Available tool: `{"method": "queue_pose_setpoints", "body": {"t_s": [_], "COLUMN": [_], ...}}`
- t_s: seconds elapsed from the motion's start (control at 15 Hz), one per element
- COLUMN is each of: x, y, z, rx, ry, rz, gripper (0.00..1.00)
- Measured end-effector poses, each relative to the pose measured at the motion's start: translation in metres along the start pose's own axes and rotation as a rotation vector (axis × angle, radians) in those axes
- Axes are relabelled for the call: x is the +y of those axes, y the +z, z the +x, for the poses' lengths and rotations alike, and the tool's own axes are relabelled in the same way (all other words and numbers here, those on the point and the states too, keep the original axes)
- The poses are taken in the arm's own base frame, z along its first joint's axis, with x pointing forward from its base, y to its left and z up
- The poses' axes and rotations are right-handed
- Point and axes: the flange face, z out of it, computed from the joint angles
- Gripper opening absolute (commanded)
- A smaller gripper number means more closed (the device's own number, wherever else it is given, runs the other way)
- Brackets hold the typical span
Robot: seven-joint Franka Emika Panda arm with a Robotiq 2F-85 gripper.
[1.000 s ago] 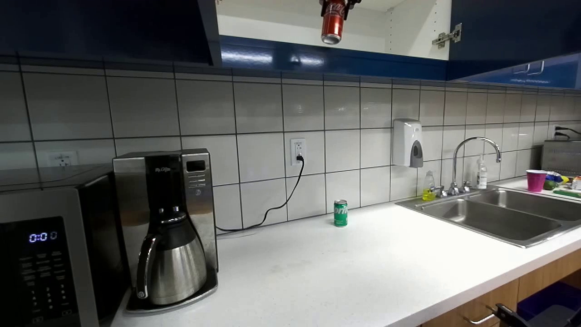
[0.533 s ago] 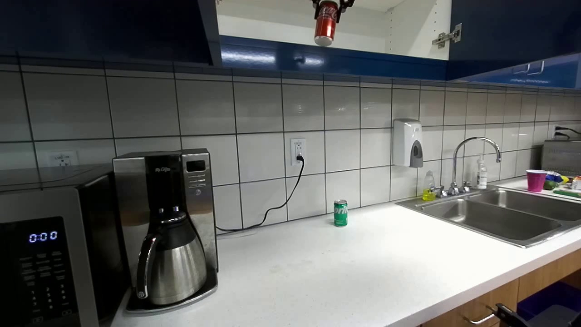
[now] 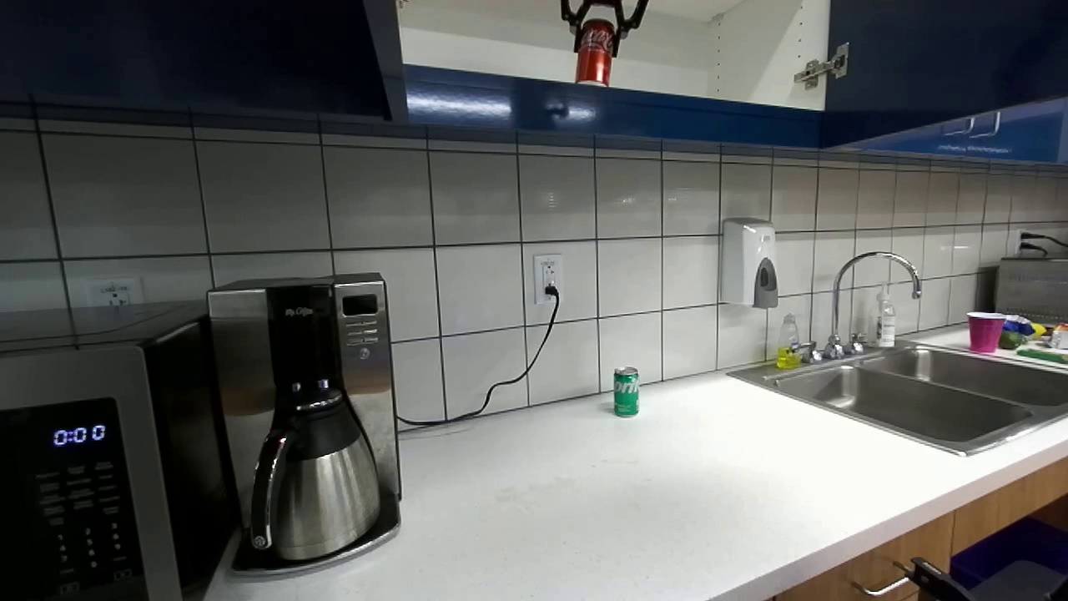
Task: Put the red can in the open upper cabinet.
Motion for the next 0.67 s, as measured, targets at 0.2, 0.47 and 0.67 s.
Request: {"method": "queue_pose_setpoints", "body": {"t_s": [0.2,0.47,0.67], "x": [-0.0031,-0.0044,-0.0040], "y": [0.0042,0.0051,0.0033], "z": [0.0046,0.0089,0.0116], "rx": [0.004,0.001,0.003], "ry": [0.002,0.007,0.011], "rz": [-0.007,-0.005,-0.003], "gripper": [0.91,1.00,1.00]}}
